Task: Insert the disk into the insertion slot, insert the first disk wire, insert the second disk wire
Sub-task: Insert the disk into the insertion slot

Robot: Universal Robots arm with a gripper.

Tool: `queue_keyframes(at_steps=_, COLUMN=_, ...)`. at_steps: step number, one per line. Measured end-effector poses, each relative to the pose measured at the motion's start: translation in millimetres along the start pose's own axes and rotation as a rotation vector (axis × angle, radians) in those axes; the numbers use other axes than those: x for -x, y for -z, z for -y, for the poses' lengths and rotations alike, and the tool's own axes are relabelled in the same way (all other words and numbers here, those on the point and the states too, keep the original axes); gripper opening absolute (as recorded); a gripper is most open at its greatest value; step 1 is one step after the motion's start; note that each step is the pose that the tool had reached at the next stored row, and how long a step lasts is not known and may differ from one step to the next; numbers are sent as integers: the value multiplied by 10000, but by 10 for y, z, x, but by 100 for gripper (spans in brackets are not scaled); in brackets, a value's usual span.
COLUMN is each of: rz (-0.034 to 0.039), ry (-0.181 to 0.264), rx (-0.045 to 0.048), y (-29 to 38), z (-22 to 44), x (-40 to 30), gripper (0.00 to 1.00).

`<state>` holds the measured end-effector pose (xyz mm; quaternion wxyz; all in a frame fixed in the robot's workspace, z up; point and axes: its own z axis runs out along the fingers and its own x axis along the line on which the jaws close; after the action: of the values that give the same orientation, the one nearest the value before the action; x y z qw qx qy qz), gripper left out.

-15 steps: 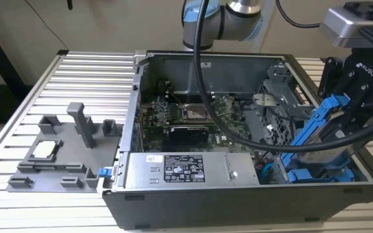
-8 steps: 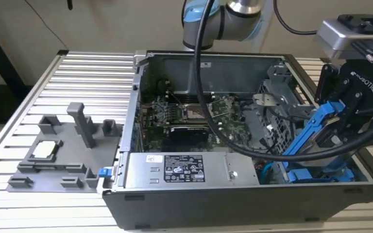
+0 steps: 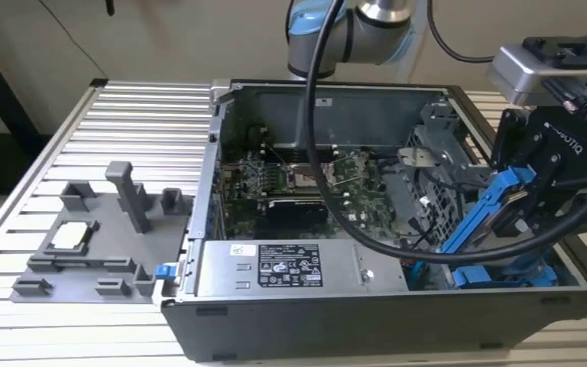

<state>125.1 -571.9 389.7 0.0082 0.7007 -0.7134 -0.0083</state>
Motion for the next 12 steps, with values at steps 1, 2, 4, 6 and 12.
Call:
queue_keyframes(at_steps=1, rz=6, ry=0, rx=0, y=-6, z=0, x=0, gripper=33)
queue_keyframes(at_steps=2, rz=9, ry=0, rx=1, y=-14, z=0, x=1, gripper=33)
queue_keyframes(at_steps=4, rz=12, ry=0, rx=1, y=-33, z=1, x=4, gripper=33)
queue_keyframes(at_steps=6, rz=13, ry=0, rx=1, y=-47, z=1, x=6, gripper=33)
queue_keyframes(at_steps=12, rz=12, ry=0, rx=1, y=-49, z=6, x=6, gripper=33)
